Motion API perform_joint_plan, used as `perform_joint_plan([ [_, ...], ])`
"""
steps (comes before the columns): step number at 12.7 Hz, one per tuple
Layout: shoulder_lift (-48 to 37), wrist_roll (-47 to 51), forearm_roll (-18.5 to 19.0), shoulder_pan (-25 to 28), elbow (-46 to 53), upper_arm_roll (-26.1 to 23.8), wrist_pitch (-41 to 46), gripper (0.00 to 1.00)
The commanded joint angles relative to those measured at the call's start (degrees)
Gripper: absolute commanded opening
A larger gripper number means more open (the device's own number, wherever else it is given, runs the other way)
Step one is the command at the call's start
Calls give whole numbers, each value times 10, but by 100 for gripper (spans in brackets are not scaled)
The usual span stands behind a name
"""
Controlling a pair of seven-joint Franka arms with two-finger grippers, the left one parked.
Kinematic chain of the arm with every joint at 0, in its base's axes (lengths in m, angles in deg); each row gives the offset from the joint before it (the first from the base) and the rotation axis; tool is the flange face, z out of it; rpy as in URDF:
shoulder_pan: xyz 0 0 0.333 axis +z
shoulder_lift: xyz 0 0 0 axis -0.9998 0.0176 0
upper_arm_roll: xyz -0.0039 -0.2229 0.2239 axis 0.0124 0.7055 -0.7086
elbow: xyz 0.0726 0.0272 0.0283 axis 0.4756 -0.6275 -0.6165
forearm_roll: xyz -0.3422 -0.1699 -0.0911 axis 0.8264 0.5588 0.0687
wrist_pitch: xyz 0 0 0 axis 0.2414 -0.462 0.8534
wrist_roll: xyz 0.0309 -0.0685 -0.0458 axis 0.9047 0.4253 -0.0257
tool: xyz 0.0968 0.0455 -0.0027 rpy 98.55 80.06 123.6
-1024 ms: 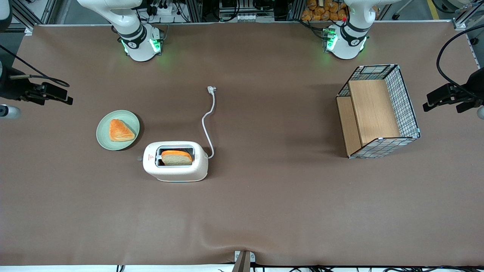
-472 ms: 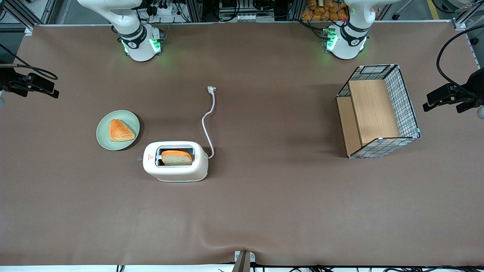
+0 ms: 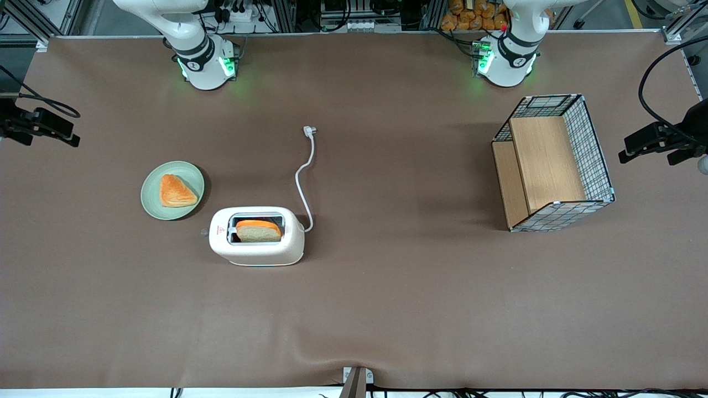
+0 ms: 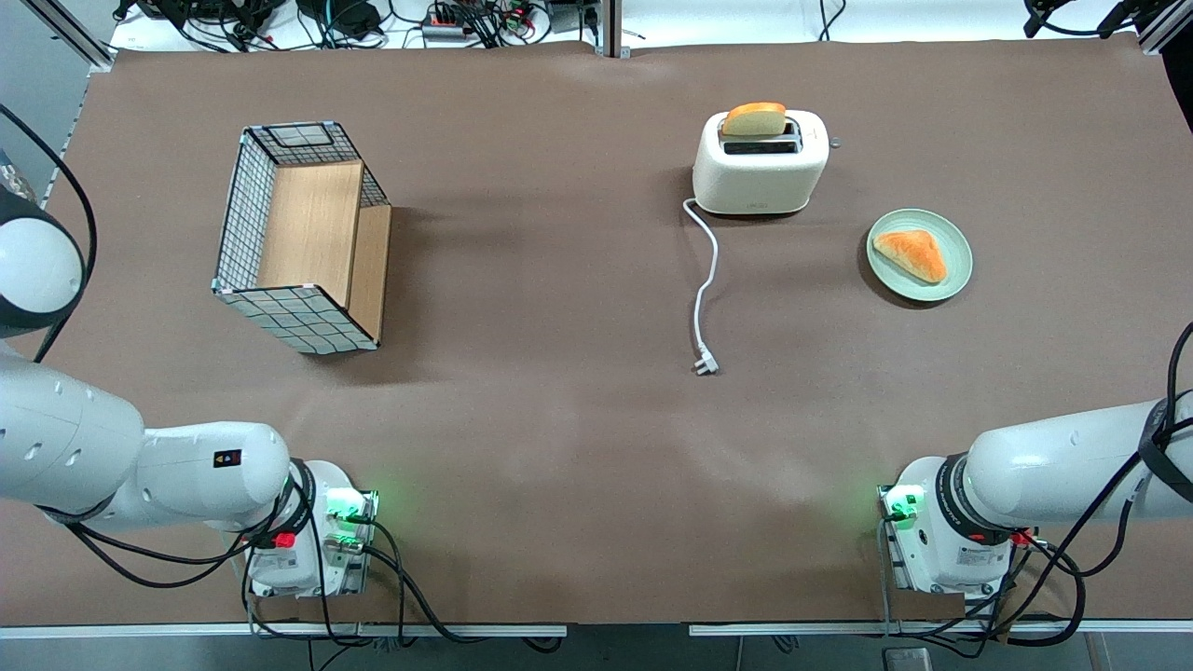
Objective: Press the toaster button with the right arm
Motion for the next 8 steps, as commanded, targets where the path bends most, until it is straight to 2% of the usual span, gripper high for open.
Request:
perform_joint_plan([
  [1, -5, -16, 16, -9, -3, -11, -6, 100],
  [8, -4, -12, 16, -7, -3, -13, 1, 100],
])
